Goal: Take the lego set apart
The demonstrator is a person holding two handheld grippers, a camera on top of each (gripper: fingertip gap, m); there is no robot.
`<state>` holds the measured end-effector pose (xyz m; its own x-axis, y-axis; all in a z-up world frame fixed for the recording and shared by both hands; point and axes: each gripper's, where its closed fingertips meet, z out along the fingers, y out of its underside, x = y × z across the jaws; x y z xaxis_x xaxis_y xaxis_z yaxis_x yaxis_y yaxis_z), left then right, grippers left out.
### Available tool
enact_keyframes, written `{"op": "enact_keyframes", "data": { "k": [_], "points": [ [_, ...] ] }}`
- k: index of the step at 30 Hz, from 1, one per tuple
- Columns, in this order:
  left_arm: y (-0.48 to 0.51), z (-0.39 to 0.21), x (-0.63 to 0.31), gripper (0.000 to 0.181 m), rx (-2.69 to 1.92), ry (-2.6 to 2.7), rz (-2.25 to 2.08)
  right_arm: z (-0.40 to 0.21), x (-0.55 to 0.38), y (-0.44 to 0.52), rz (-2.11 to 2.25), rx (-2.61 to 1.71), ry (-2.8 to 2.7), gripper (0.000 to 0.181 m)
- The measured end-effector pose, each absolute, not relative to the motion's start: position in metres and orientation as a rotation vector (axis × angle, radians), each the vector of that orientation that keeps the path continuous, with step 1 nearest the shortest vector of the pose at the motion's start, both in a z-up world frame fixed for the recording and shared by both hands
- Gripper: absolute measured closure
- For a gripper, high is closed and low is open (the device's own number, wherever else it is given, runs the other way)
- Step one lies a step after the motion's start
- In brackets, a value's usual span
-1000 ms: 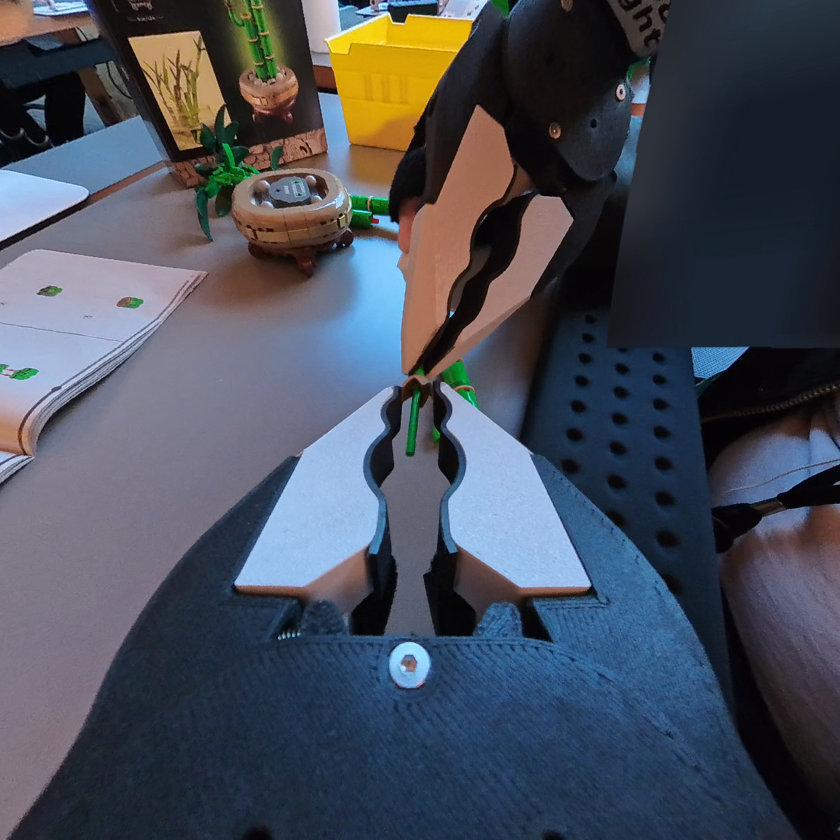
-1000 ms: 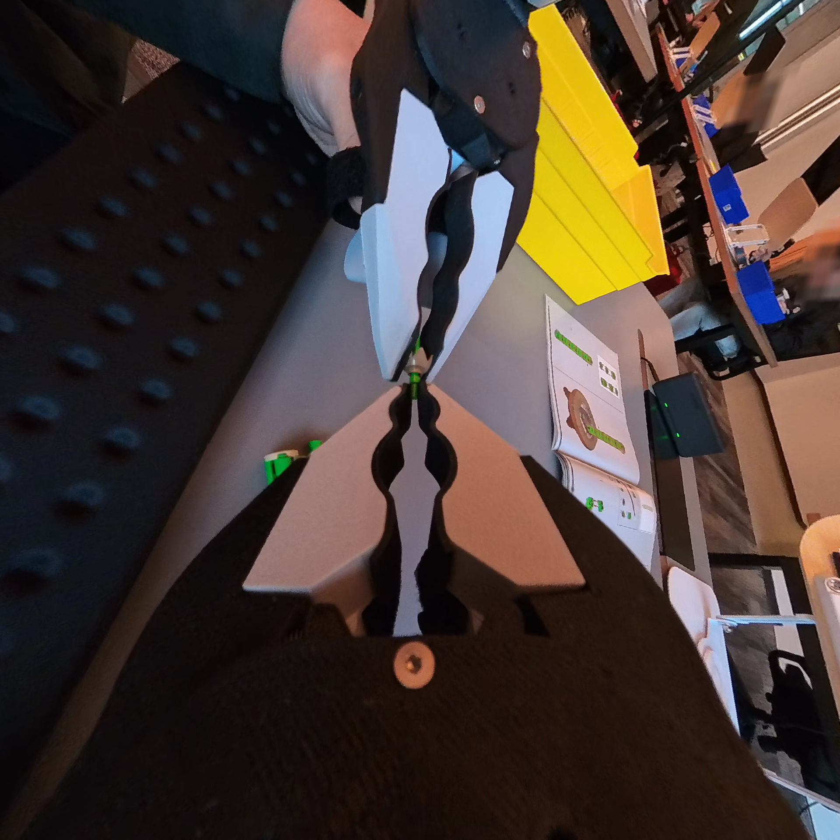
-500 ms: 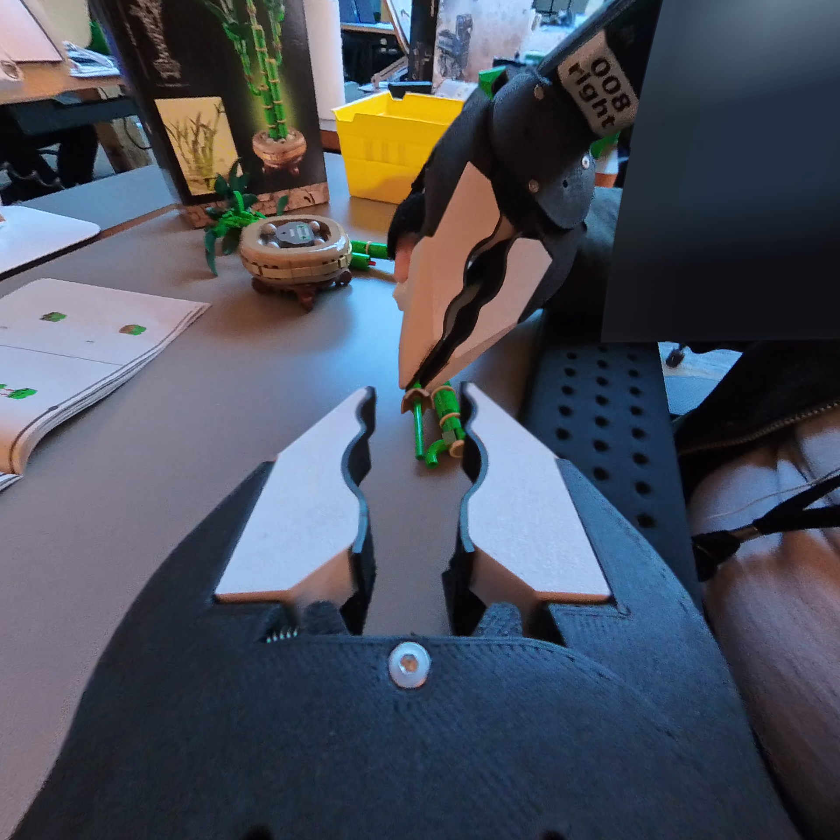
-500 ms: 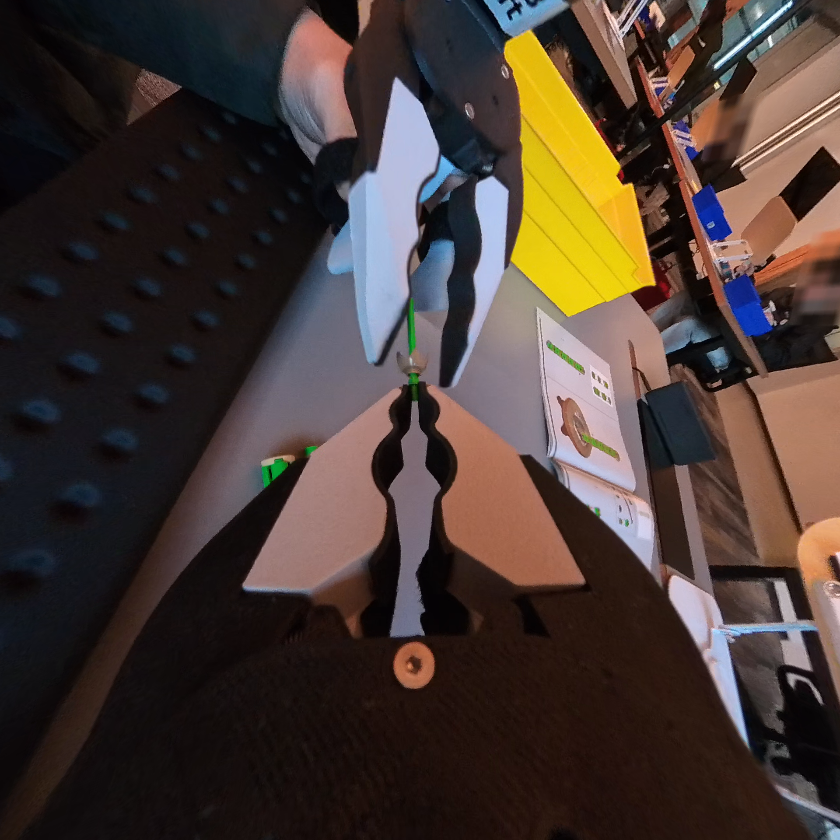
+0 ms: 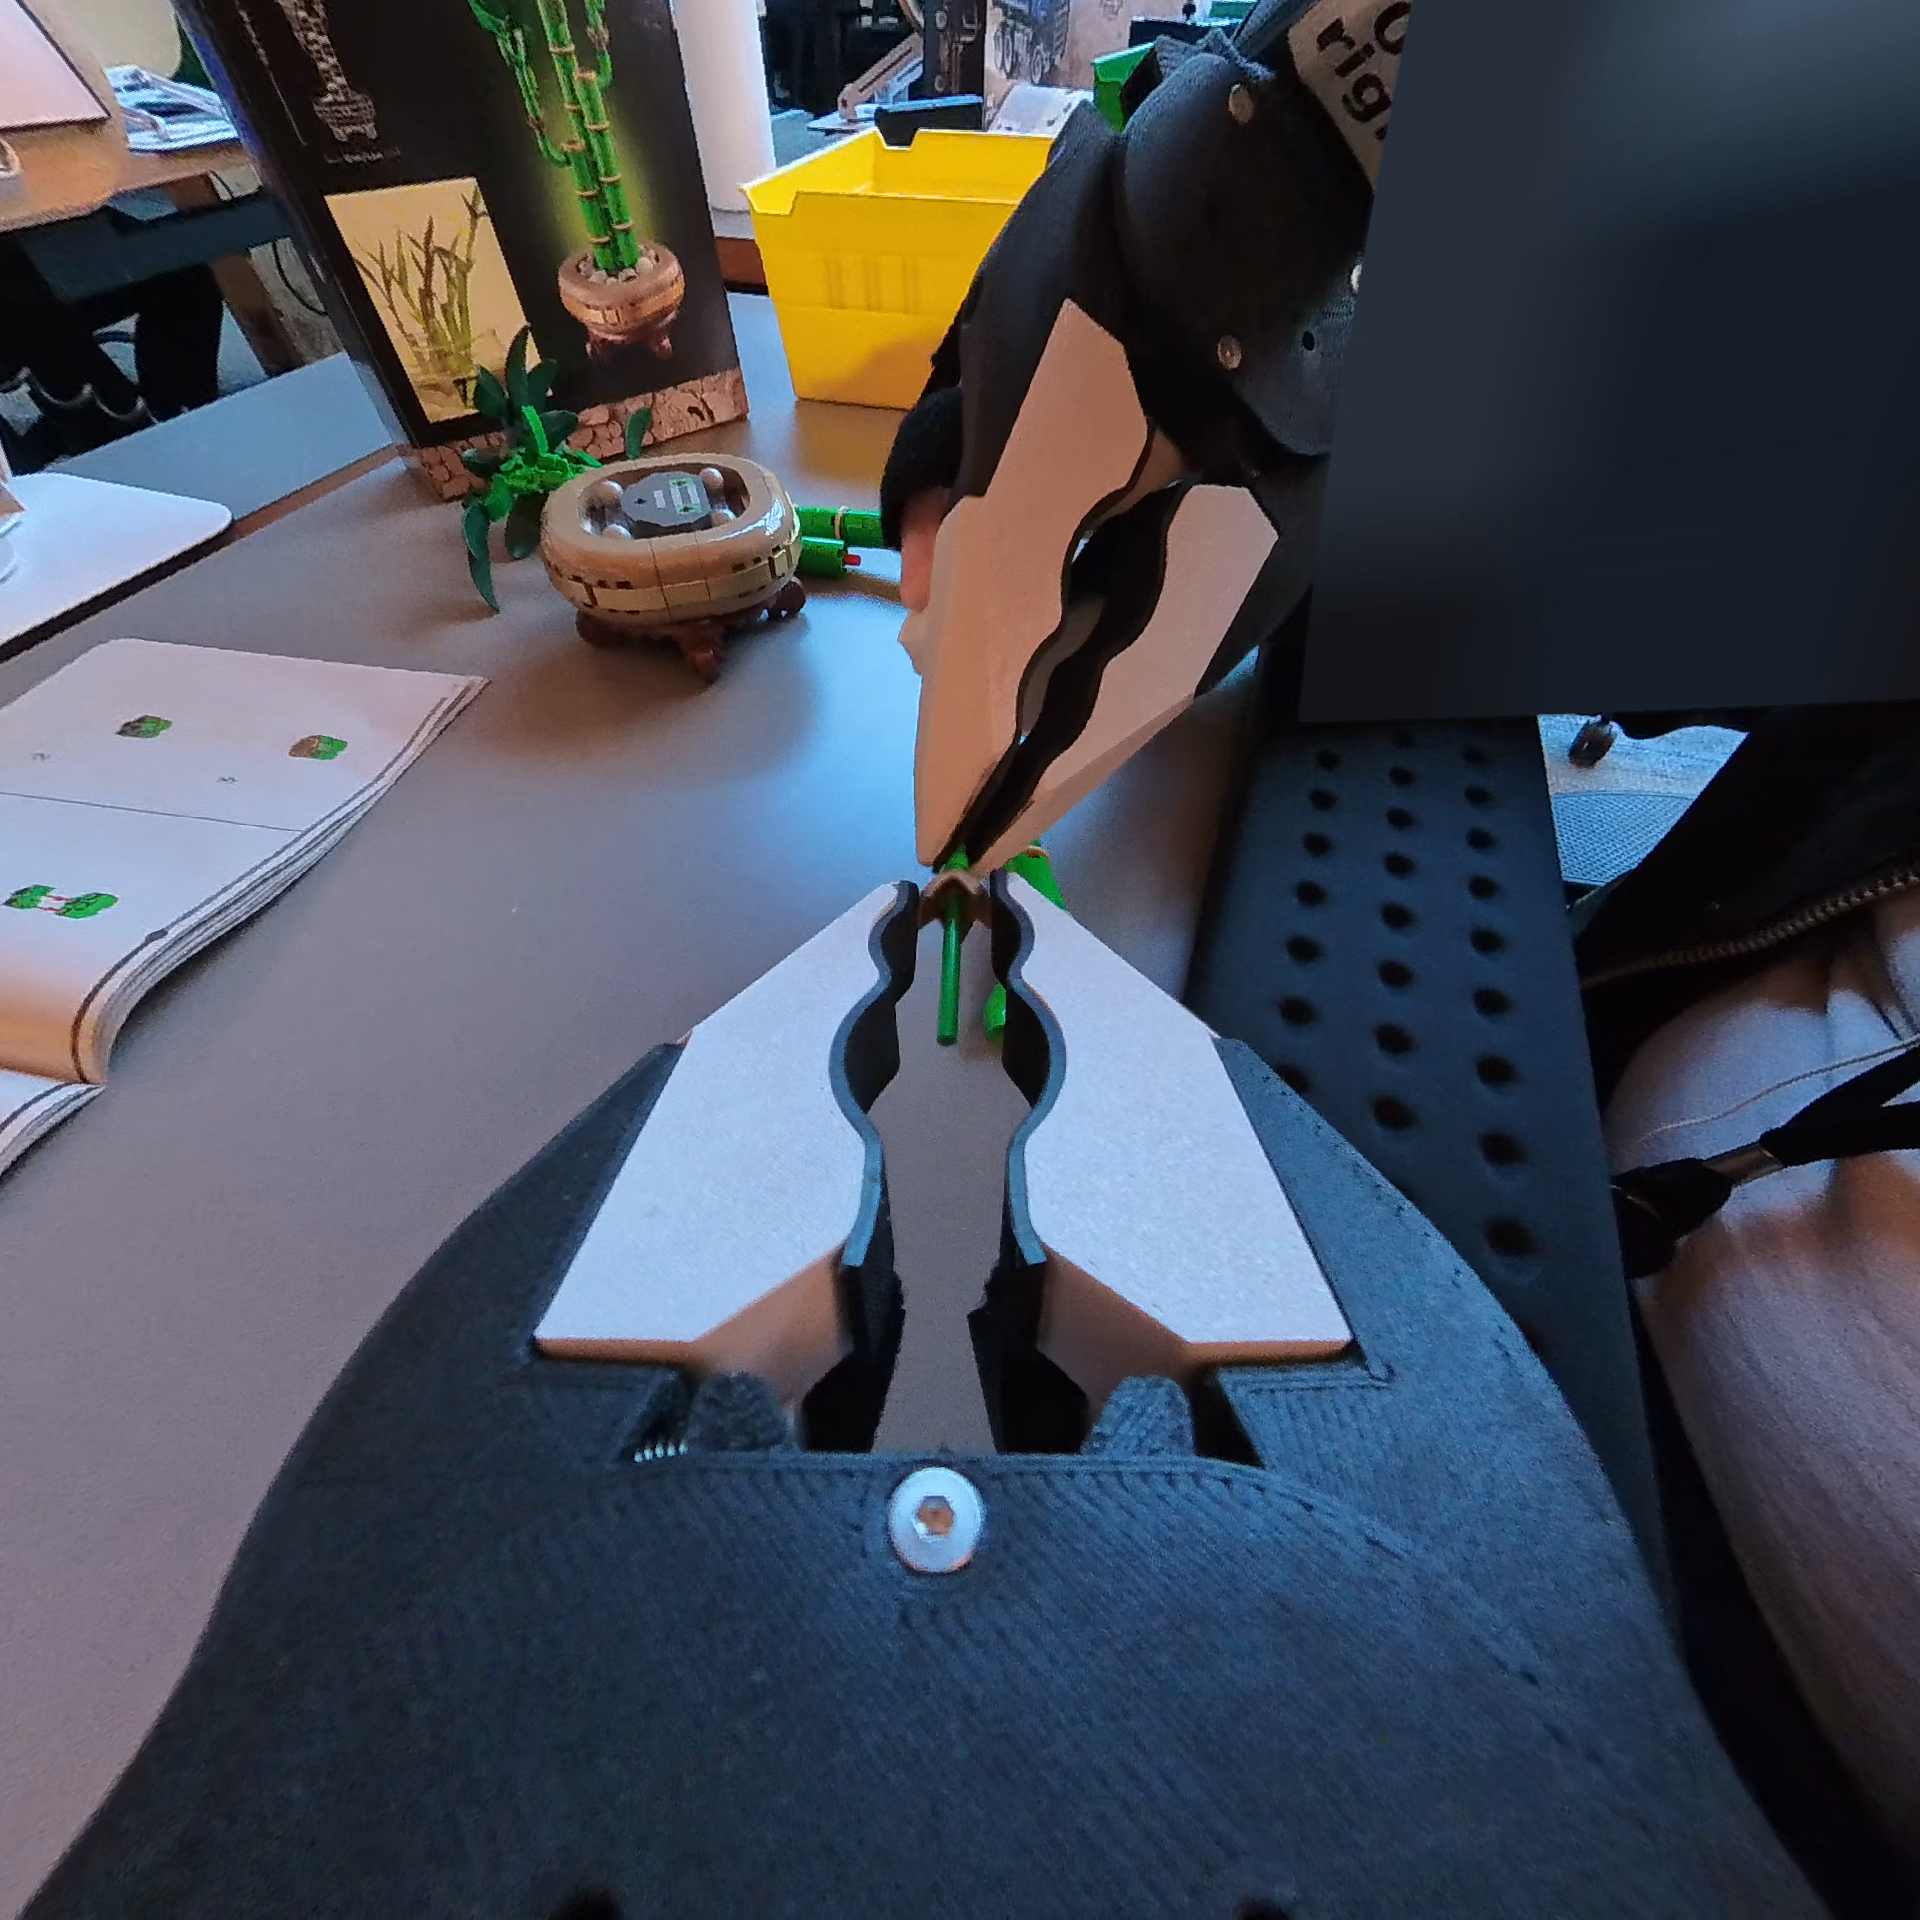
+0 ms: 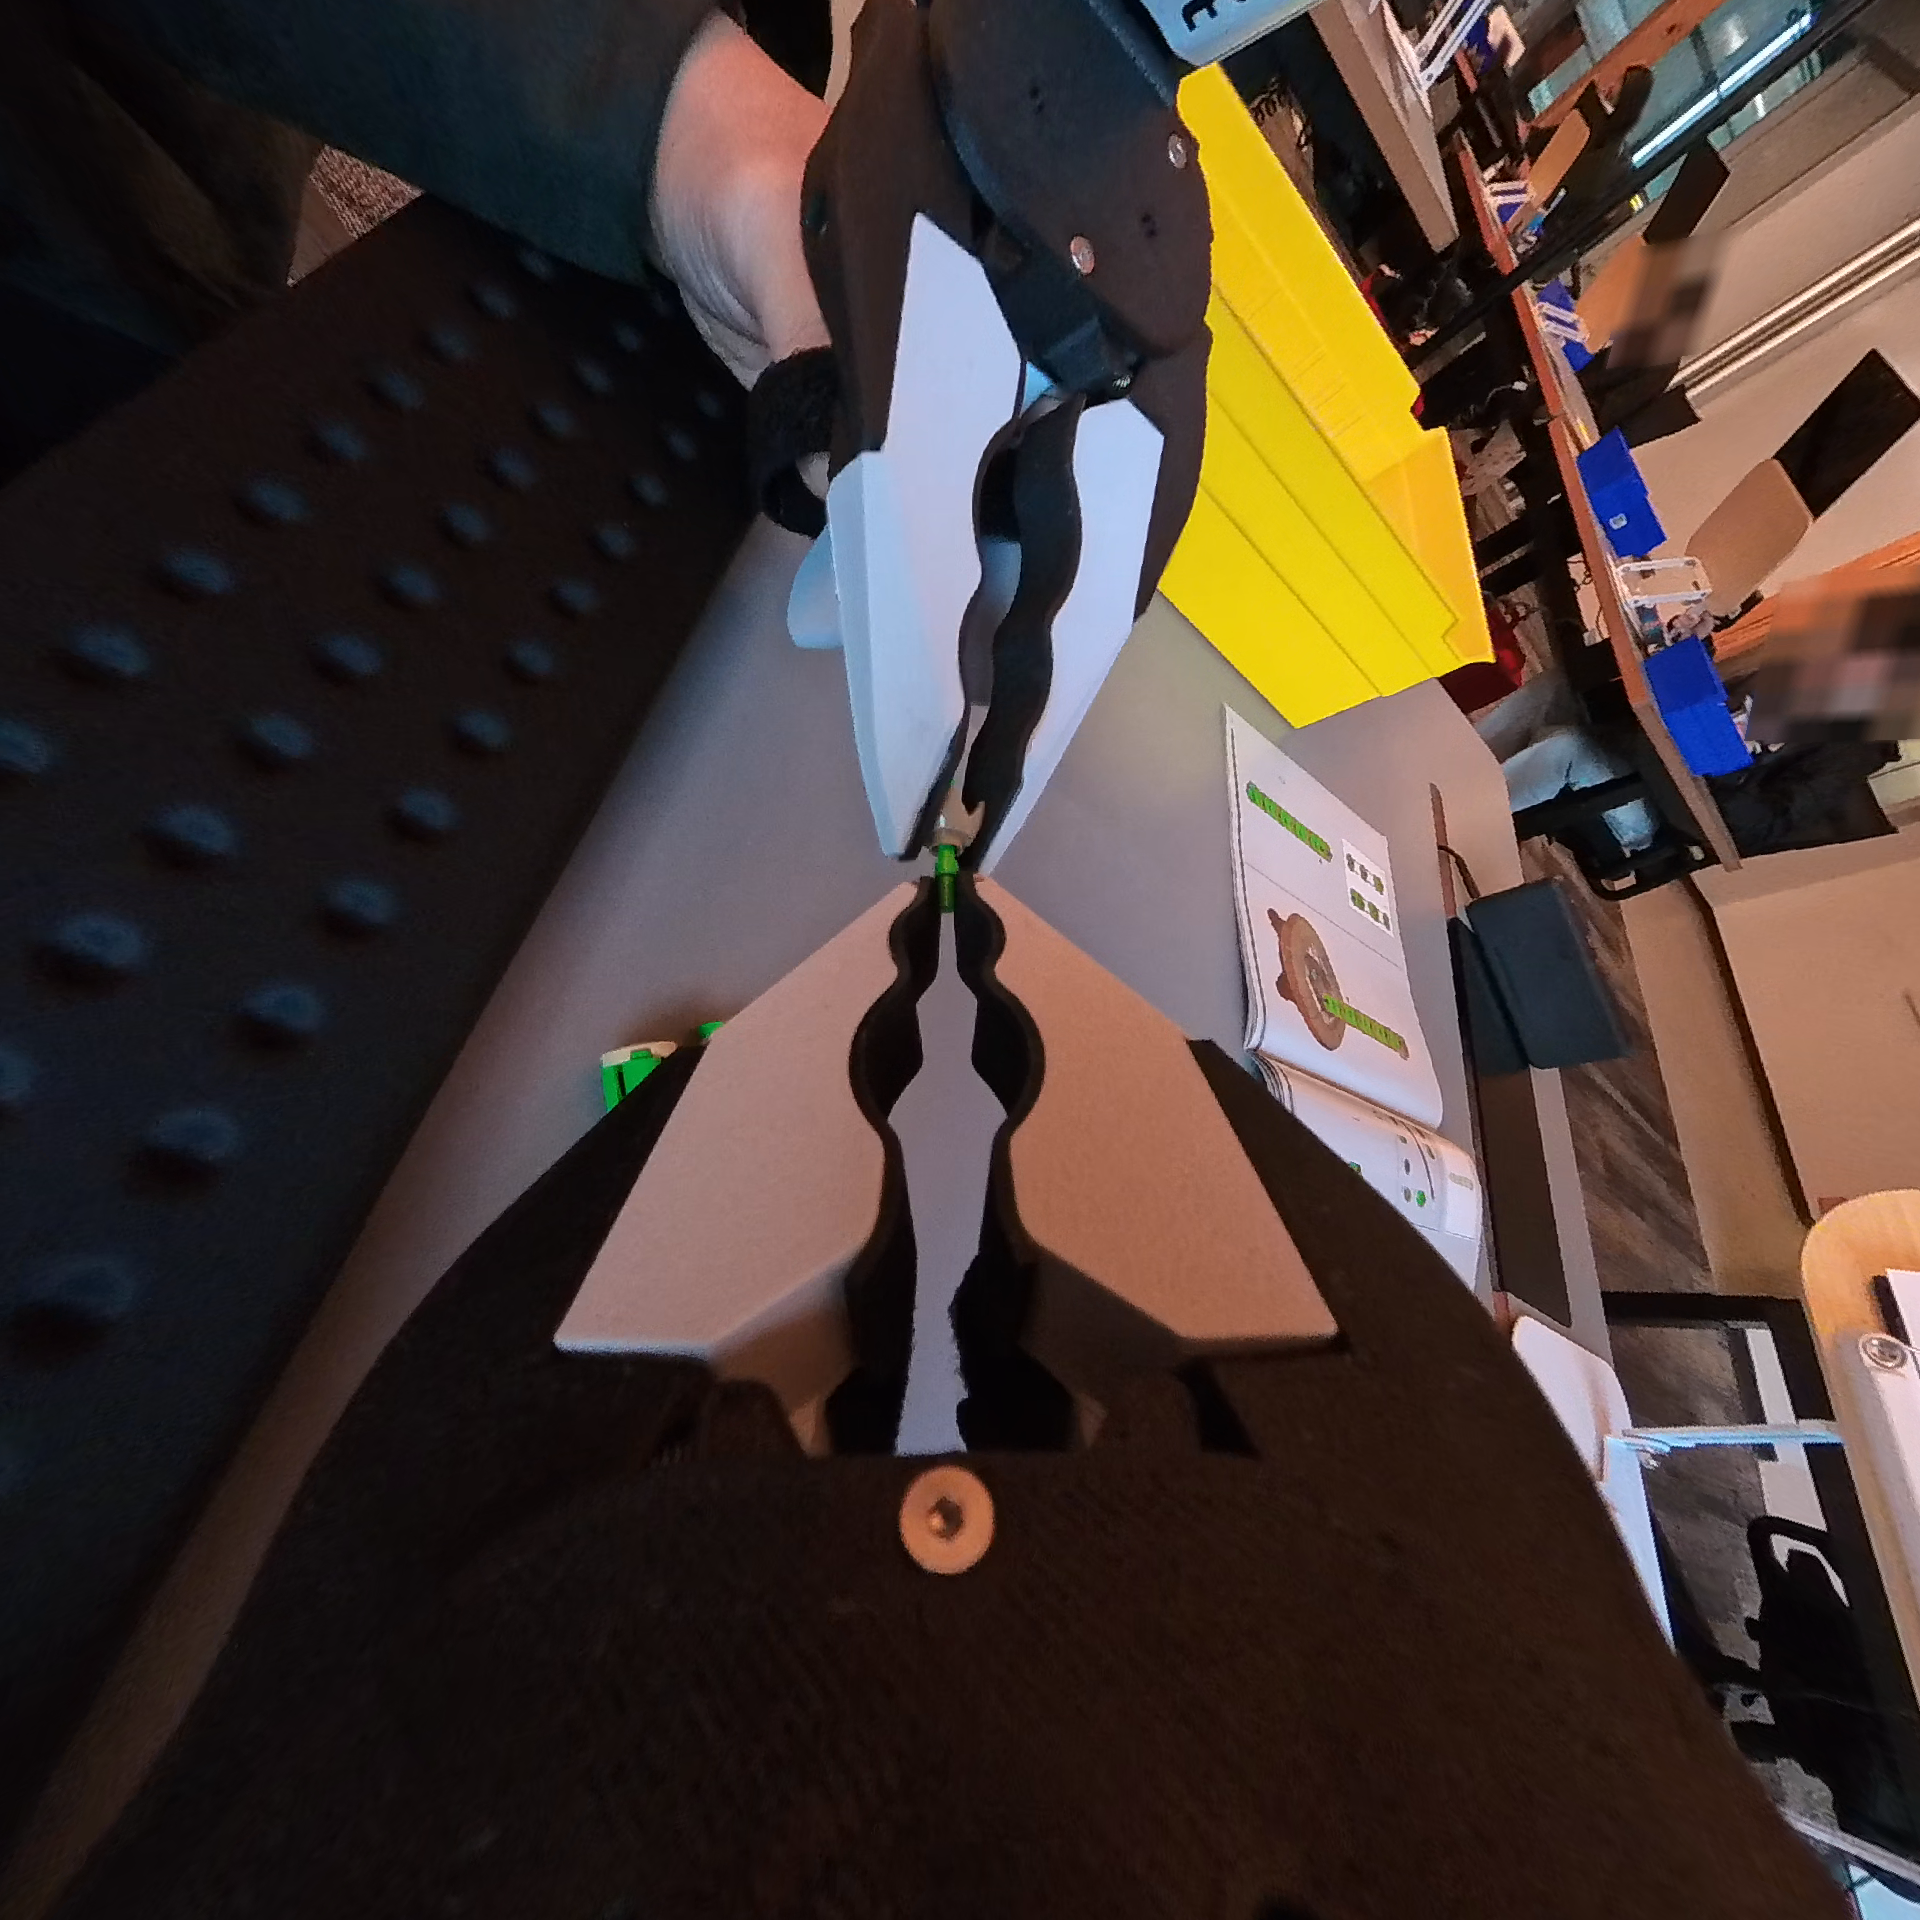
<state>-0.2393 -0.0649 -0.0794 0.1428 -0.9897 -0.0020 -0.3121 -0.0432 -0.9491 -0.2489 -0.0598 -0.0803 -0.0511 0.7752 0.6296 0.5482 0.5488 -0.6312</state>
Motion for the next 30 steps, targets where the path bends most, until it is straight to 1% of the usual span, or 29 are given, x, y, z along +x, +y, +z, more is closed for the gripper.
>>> {"op": "enact_keyframes", "data": {
  "k": [14, 16, 17, 20, 24, 30],
  "points": [
    [-0.062, -0.073, -0.243, 0.168, -1.514, 1.256, -0.992, -0.074, -0.244, -0.056, 0.278, -1.114, -1.681, 0.180],
    [-0.061, -0.069, -0.242, 0.150, -1.523, 1.210, -1.055, -0.072, -0.246, -0.054, 0.249, -1.089, -1.661, 0.179],
    [-0.063, -0.066, -0.241, 0.152, -1.521, 1.201, -1.094, -0.071, -0.248, -0.056, 0.242, -1.075, -1.663, 0.180],
    [-0.065, -0.066, -0.241, 0.170, -1.505, 1.227, -1.083, -0.071, -0.254, -0.060, 0.195, -1.040, -1.681, 0.179],
    [-0.064, -0.074, -0.241, 0.169, -1.474, 1.280, -0.947, -0.076, -0.253, -0.060, 0.134, -1.036, -1.709, 0.179],
    [-0.066, -0.076, -0.241, 0.170, -1.481, 1.317, -0.935, -0.077, -0.252, -0.061, 0.151, -1.042, -1.724, 0.179]
  ]
}}
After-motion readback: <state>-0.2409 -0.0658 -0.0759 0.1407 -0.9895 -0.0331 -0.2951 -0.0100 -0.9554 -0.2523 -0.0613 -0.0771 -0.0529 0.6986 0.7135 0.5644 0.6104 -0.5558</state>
